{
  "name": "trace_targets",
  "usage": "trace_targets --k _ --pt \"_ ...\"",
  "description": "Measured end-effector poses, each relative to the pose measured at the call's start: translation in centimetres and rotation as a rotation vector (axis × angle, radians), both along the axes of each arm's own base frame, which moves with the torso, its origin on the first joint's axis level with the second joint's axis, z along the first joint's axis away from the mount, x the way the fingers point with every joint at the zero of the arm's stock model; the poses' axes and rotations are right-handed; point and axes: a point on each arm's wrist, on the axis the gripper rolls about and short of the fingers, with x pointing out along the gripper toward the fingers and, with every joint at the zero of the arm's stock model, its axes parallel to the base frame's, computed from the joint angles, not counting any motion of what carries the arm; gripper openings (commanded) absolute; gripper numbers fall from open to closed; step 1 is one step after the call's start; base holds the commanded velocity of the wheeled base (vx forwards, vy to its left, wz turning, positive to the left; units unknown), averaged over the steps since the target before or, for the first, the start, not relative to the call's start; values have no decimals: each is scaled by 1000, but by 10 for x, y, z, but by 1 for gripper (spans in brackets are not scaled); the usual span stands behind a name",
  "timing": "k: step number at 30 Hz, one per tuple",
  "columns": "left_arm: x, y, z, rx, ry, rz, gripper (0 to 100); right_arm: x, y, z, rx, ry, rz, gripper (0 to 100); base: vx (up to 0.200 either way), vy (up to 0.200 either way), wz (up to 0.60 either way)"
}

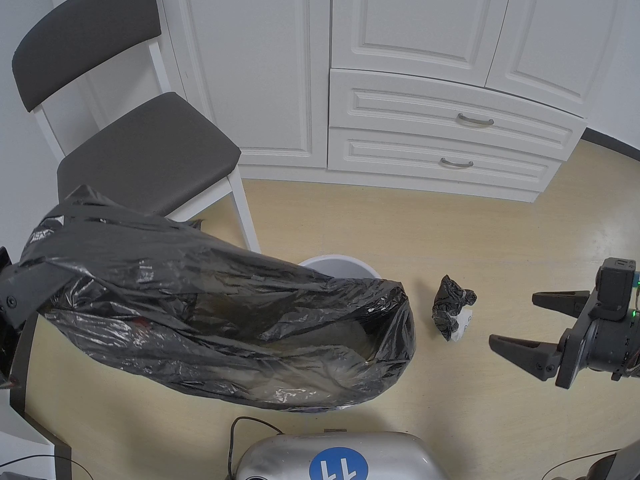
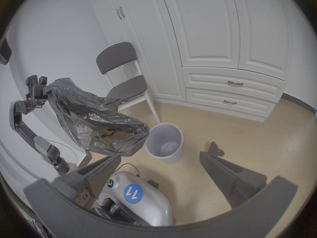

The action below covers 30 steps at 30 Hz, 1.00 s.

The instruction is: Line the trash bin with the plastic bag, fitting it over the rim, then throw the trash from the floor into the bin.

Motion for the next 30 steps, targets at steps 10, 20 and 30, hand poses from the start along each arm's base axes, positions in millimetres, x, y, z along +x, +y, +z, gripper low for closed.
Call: trace_targets --k 10,20,30 --pt "-6 -1 -1 -29 -7 -59 0 12 29 0 156 23 37 100 0 0 0" --pt "-17 3 -8 -18 -30 -178 0 34 53 -2 121 112 69 100 0 0 0" --pt "-23 6 0 -48 -150 -173 0 33 61 -17 25 228 102 100 0 0 0"
